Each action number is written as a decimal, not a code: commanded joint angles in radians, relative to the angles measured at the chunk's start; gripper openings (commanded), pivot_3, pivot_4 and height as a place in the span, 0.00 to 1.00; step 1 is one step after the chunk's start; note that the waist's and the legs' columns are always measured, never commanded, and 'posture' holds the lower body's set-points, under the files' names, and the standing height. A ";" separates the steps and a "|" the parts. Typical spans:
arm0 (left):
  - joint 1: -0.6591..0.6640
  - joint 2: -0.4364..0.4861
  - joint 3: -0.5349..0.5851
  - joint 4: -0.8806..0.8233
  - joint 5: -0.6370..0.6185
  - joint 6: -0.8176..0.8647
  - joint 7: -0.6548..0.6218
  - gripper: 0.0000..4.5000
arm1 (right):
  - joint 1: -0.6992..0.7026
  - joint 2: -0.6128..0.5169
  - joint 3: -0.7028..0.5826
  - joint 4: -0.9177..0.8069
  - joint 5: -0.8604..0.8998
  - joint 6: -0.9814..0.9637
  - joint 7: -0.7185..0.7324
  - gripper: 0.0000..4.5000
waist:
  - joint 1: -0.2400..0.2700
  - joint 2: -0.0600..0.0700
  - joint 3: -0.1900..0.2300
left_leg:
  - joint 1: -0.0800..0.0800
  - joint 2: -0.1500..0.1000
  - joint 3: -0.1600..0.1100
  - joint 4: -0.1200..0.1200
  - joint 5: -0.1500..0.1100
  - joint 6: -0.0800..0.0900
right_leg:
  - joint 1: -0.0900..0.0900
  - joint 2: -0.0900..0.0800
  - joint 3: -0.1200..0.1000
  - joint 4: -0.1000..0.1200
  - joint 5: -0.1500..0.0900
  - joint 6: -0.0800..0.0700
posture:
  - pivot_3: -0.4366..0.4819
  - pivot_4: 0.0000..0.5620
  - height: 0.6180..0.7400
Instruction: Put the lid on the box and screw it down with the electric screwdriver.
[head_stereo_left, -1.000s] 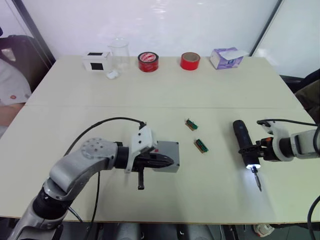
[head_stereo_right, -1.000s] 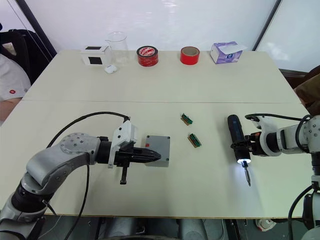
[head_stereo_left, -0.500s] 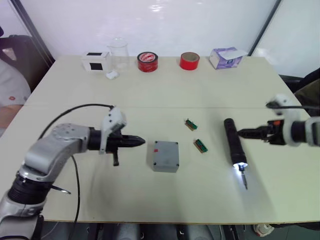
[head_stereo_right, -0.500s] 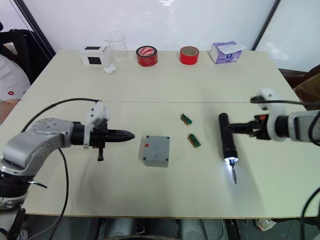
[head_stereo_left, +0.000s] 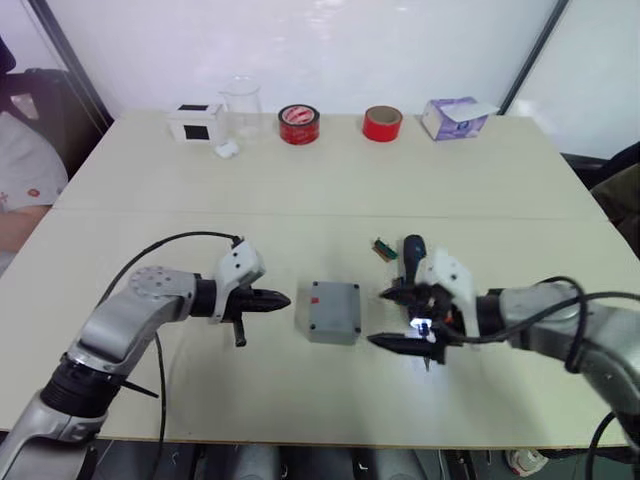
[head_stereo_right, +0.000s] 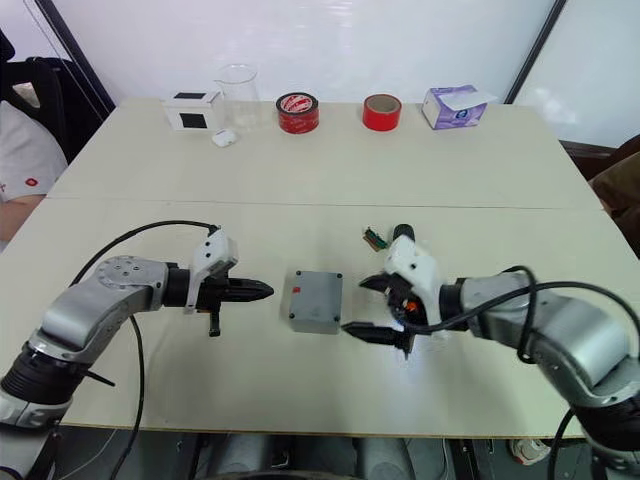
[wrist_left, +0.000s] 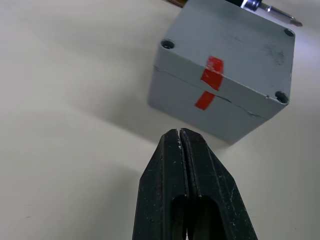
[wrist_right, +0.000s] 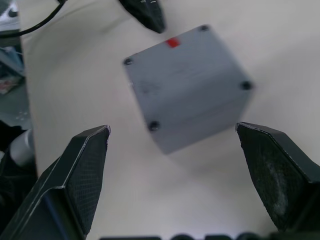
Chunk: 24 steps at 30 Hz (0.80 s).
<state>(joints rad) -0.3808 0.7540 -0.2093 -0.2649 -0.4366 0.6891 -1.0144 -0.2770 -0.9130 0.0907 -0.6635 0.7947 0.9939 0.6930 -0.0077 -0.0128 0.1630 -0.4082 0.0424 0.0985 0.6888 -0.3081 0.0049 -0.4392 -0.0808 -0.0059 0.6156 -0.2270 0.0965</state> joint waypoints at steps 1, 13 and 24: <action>-0.010 -0.001 -0.006 -0.041 0.009 -0.007 -0.008 0.00 | -0.005 0.008 0.018 -0.023 -0.039 -0.020 -0.002 0.93 | 0.000 0.000 0.000 | 0.000 0.000 0.000 0.000 0.000 0.000 | 0.000 0.000 0.000 0.000 0.000 0.000 | 0.48 0.27 1.00; -0.072 -0.091 -0.095 0.008 0.086 -0.055 -0.006 0.00 | -0.030 0.035 0.146 -0.036 -0.123 0.017 -0.012 0.93 | 0.001 0.000 0.000 | 0.000 0.000 0.000 0.002 0.000 0.000 | 0.001 0.001 0.000 0.001 0.001 0.002 | 0.48 0.27 1.00; -0.168 -0.181 -0.105 0.205 0.184 -0.193 -0.026 0.00 | -0.052 0.094 0.161 -0.065 -0.122 0.090 -0.035 0.93 | 0.001 0.000 0.000 | 0.000 0.000 -0.001 0.005 0.000 0.001 | 0.003 0.001 -0.001 0.001 0.001 0.003 | 0.48 0.27 1.00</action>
<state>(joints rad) -0.5301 0.5768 -0.3113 -0.0605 -0.2619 0.5292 -1.0284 -0.3188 -0.8077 0.2836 -0.6819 0.6704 1.0827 0.6614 -0.0064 -0.0128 0.1629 -0.4084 0.0422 0.0979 0.6944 -0.3088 0.0061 -0.4363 -0.0801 -0.0072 0.6172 -0.2256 0.0991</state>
